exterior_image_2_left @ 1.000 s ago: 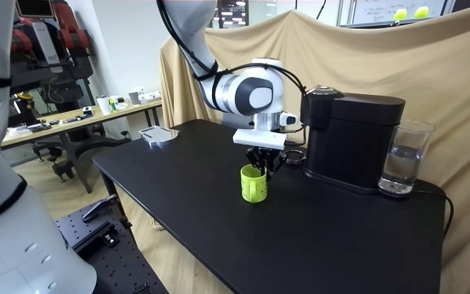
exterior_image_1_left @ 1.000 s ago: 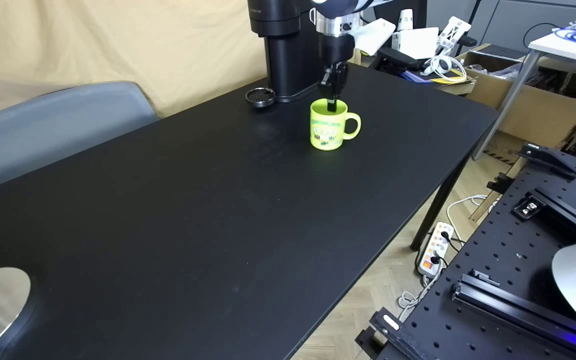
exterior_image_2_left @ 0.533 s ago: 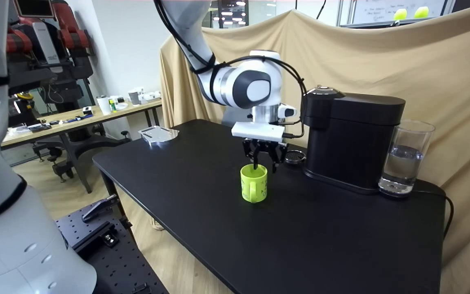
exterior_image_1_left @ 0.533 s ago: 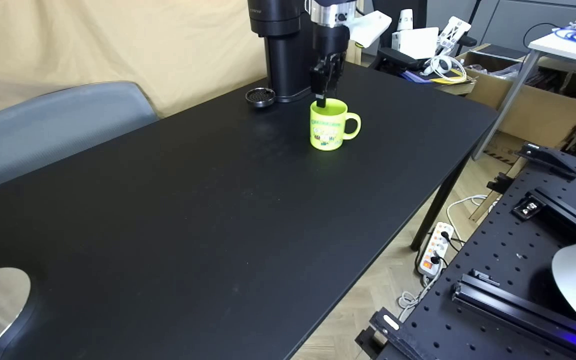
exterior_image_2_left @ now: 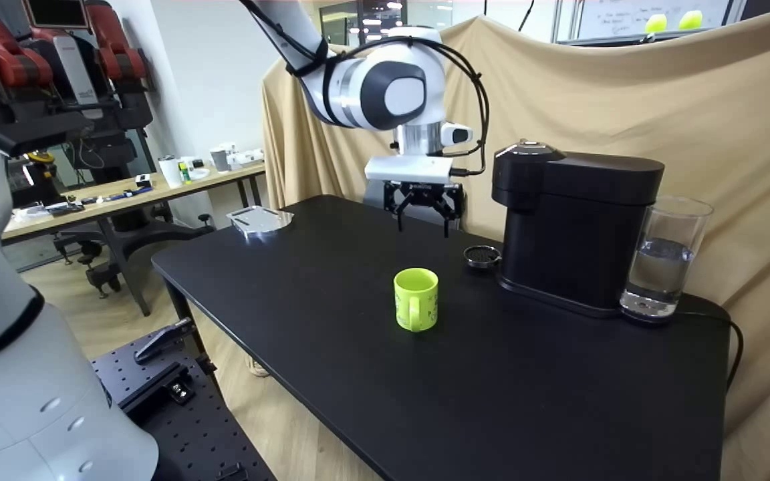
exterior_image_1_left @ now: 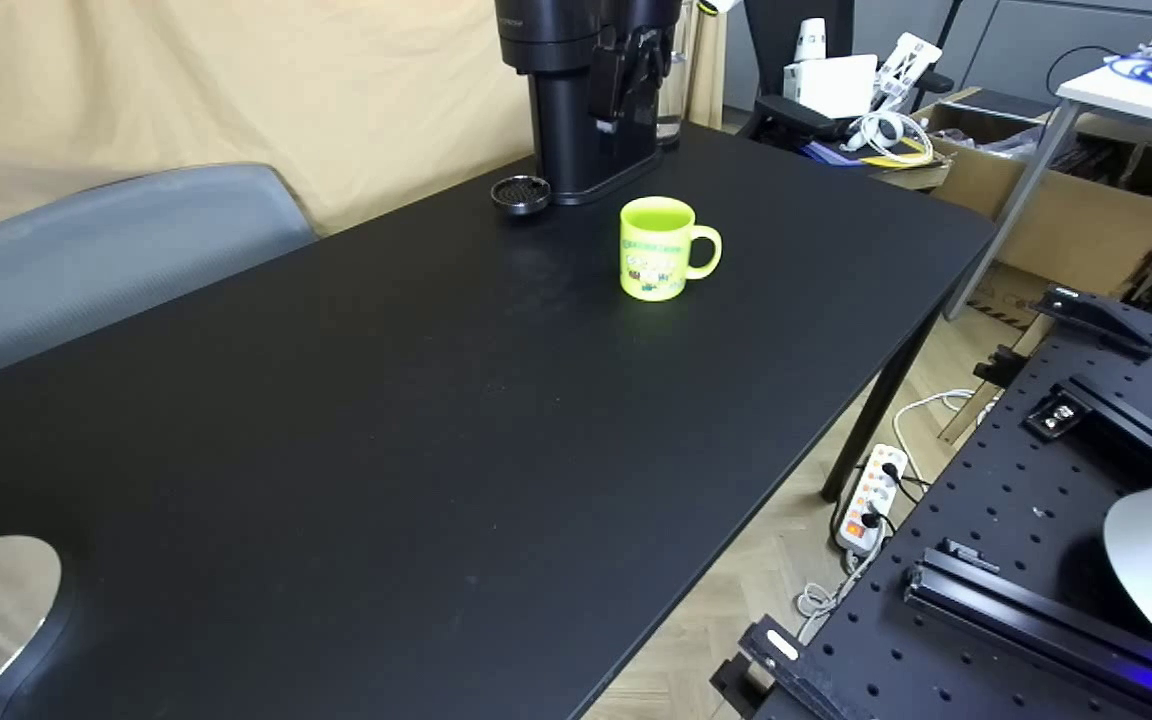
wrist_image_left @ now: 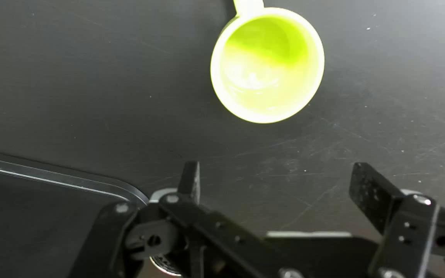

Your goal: Move the yellow mug to the right side of the table

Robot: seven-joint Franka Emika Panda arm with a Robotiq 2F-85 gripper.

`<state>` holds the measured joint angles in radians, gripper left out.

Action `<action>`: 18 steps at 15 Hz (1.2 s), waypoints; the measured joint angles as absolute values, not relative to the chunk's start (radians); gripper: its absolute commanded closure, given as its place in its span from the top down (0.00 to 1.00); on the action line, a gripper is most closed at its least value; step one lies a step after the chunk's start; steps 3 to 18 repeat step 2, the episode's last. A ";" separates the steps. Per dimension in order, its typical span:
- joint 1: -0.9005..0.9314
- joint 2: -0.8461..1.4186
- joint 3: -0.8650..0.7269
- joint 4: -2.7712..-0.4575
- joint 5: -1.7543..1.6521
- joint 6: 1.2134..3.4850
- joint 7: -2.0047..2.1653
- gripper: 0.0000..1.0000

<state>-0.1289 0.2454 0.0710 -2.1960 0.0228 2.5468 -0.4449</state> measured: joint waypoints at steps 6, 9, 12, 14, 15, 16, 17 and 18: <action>-0.123 0.210 0.085 -2.208 0.058 2.512 -0.467 1.00; -0.123 0.210 0.085 -2.208 0.058 2.512 -0.467 1.00; -0.123 0.210 0.085 -2.208 0.058 2.512 -0.467 1.00; -0.123 0.210 0.085 -2.208 0.058 2.512 -0.467 1.00; -0.123 0.210 0.085 -2.208 0.058 2.512 -0.467 1.00; -0.123 0.210 0.085 -2.208 0.058 2.512 -0.467 1.00; -0.123 0.210 0.085 -2.208 0.058 2.512 -0.467 1.00; -0.123 0.210 0.085 -2.208 0.058 2.512 -0.467 1.00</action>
